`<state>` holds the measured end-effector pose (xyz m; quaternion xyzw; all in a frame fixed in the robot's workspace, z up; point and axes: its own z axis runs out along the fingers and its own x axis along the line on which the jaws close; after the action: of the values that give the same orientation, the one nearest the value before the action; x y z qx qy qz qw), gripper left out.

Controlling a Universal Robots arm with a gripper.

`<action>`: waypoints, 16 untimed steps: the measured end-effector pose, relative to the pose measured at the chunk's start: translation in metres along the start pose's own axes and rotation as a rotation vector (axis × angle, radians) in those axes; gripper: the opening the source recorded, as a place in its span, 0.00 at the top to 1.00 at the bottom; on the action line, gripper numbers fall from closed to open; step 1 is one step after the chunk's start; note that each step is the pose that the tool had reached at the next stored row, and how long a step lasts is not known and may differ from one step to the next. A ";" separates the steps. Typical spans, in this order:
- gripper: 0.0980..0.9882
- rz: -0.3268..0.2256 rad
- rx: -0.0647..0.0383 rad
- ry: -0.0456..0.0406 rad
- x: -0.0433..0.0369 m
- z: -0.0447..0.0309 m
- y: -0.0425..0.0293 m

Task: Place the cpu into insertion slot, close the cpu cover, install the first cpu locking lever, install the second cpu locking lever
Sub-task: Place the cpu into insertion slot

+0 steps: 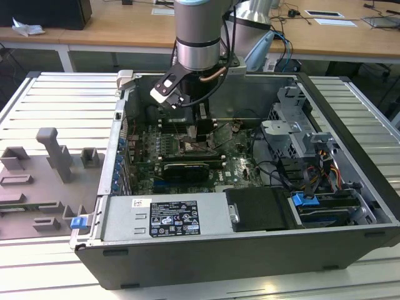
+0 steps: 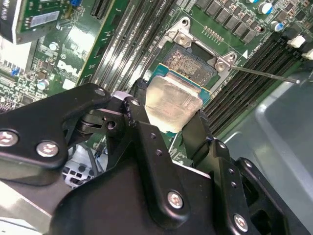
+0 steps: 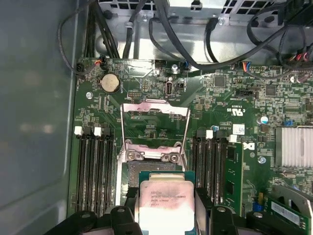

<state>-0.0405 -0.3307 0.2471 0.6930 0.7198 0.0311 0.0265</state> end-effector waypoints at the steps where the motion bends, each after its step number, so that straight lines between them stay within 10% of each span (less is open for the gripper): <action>1: 0.51 0.000 0.000 0.0000 0.0003 0.0020 -0.0004; 16: 0.51 0.029 0.000 -0.0025 0.0061 0.0244 -0.0054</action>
<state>-0.0442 -0.3246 0.2224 0.7034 0.7096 0.0307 0.0270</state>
